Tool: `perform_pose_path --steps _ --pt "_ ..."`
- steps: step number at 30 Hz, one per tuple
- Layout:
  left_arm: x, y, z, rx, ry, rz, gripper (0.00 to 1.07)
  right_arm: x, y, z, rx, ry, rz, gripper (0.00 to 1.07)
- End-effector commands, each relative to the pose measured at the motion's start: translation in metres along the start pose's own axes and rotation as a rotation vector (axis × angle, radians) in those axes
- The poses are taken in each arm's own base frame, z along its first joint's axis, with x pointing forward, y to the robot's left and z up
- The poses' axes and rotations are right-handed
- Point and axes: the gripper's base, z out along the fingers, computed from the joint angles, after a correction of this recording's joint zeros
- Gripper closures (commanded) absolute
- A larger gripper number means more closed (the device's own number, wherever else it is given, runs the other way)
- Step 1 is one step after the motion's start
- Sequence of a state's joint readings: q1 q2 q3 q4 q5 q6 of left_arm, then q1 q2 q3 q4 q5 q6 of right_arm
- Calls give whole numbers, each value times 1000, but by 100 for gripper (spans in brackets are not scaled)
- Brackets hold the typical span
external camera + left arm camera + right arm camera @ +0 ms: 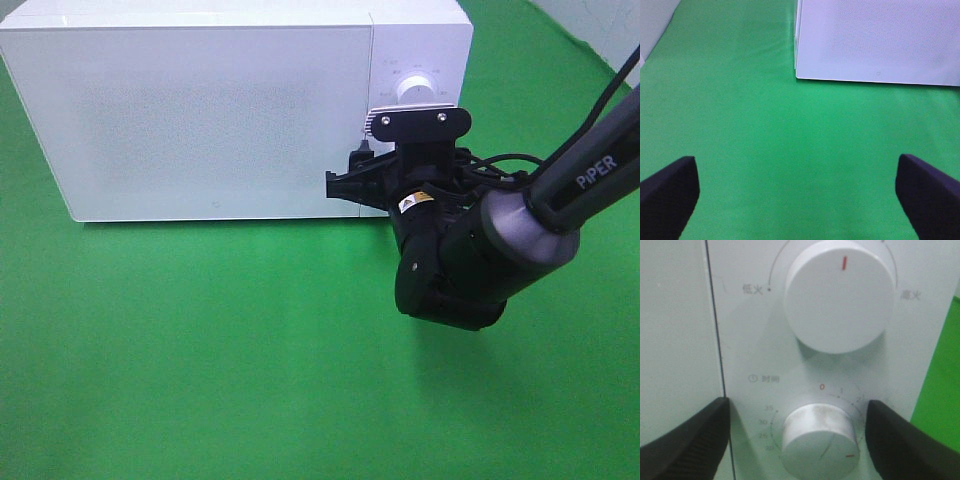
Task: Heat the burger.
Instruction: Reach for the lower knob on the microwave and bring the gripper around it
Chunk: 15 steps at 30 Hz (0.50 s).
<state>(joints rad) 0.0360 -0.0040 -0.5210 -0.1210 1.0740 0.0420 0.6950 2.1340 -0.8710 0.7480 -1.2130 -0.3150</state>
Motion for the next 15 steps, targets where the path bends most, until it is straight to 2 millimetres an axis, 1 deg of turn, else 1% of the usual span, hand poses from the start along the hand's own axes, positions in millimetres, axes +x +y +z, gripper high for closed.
perform_pose_path --steps 1,3,5,6,7,10,11,12,13,14,15 --pt "1 -1 -2 7 -24 -4 7 -5 -1 3 13 -43 0 35" --pt "1 -1 -2 7 -24 -4 7 -5 -1 3 13 -43 0 35" --pt "1 -1 -2 7 -24 -4 7 -4 -4 5 18 -31 1 39" --pt "1 -1 -2 7 -24 -4 7 -4 -4 5 18 -31 1 39" --pt "1 -1 -2 7 -24 -4 7 -3 -4 5 16 -20 1 42" --pt "1 -1 -2 7 -24 -4 7 -3 -4 5 15 -17 1 44" --pt "1 -1 -2 7 -24 -4 7 -2 -4 5 13 -10 1 51" --pt "1 -1 -2 7 -24 -4 7 -2 -4 5 11 -7 1 61" --pt "1 -1 -2 7 -24 -4 7 -2 -4 5 11 -7 1 61" --pt "1 -1 -2 7 -24 -4 7 -1 -3 5 7 3 1 75" --pt "1 -1 -2 7 -24 -4 7 -1 -3 5 7 3 1 75"
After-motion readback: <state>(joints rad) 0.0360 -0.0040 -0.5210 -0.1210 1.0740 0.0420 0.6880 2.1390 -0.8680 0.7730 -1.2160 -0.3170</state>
